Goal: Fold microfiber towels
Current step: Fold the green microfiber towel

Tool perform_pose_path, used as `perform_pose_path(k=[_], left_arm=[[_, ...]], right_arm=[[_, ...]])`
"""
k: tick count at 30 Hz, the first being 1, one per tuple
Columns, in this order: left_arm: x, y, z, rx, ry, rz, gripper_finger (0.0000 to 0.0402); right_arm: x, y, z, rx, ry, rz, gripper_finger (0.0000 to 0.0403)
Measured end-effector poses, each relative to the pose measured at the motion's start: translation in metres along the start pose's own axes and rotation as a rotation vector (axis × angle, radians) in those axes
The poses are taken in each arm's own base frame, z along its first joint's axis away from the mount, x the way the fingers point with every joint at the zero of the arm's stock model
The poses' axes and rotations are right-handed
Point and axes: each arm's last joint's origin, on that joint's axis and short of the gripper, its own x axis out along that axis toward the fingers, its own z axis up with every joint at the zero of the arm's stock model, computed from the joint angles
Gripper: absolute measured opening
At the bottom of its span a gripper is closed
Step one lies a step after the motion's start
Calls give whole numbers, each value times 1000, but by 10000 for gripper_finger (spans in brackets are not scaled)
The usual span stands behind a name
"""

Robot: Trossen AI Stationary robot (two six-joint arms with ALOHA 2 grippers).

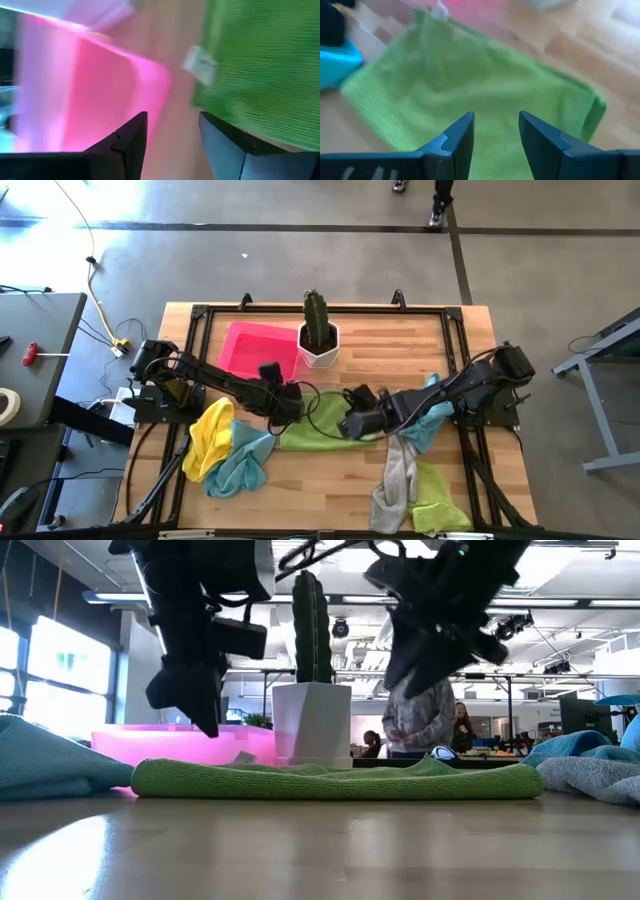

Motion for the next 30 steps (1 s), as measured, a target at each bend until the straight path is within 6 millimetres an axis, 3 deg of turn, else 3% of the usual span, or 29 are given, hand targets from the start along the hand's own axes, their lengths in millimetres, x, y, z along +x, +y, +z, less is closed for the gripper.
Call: perform_pose_path(k=[10, 15, 20, 30], left_arm=[[-11, -25, 16, 87, -140, -419, 170], [-12, -26, 18, 65, -158, -433, 170], [-12, -28, 18, -29, -138, -441, 170], [7, -65, 9, -51, -44, -403, 170]], right_arm=[[42, 2, -34, 66, 149, -107, 149], [47, -2, -39, 15, 168, -153, 149], [46, -5, -38, -142, 124, -193, 149], [54, -15, -24, -429, 136, -237, 149]])
